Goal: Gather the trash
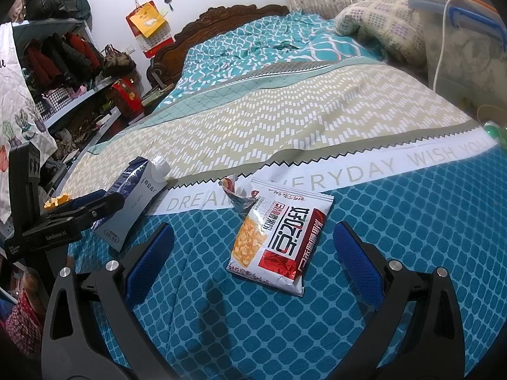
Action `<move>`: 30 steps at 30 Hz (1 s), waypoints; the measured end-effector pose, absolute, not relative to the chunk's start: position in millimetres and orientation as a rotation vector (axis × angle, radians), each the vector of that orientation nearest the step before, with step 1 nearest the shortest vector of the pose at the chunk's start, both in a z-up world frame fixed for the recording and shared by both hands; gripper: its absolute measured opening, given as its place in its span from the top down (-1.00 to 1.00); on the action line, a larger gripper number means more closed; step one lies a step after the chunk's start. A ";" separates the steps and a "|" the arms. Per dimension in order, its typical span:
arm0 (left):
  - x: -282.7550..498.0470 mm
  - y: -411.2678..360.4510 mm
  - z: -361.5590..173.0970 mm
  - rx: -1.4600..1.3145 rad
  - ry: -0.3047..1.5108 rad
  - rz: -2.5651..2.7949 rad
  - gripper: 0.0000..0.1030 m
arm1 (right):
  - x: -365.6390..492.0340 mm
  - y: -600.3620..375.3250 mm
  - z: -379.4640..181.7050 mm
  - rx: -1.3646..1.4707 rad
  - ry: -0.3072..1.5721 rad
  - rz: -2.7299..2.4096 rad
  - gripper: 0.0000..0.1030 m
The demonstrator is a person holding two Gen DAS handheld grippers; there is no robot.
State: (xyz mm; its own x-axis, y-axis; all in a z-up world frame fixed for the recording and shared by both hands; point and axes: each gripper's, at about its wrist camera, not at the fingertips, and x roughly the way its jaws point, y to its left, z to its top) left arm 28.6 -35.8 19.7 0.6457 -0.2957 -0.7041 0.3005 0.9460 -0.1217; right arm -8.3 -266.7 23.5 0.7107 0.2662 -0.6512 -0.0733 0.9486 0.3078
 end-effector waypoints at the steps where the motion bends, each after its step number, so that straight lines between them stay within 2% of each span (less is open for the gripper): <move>1: 29.4 -33.7 19.4 -0.007 0.803 -0.340 -0.83 | -8.4 -266.8 23.7 0.270 0.758 0.191 -0.93; 11: 32.0 -30.6 16.1 -0.065 0.838 -0.349 -0.83 | -8.6 -266.5 24.9 0.273 0.754 0.191 -0.93; 30: 25.9 -41.2 20.8 0.033 0.794 -0.295 -0.83 | -8.8 -266.6 24.5 0.274 0.754 0.190 -0.93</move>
State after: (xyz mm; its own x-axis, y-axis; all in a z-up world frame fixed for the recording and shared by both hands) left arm 25.9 -41.2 20.8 0.6622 -0.2480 -0.7071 0.2729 0.9586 -0.0806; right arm -8.8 -266.6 24.5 0.7144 0.2670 -0.6467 -0.0721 0.9475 0.3115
